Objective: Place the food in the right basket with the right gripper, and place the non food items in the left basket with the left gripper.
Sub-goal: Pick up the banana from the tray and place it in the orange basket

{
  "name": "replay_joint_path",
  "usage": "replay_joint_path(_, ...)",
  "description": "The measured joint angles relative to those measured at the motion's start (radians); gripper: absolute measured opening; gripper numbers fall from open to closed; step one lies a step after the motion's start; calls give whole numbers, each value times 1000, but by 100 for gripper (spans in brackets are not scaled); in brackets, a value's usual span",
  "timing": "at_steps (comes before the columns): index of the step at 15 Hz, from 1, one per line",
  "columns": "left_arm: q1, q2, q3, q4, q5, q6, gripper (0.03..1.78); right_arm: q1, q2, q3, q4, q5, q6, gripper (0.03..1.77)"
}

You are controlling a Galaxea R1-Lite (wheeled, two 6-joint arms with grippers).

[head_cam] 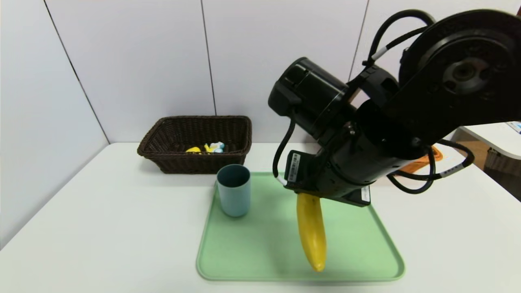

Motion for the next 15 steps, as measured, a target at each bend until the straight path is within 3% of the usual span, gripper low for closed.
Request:
replay_joint_path(4,0,0,1,0,0,5,169,-27,-41,0,-10,-24,-46,42)
replay_joint_path(10,0,1,14,0,-14,26,169,-223,-71,-1,-212,-15,-96,42)
replay_joint_path(12,0,1,15,0,-14,26,169,-320,-72,-1,-300,16,-92,42)
replay_joint_path(15,0,1,14,0,-14,27,169,-461,-65,0,-408,113,-27,42)
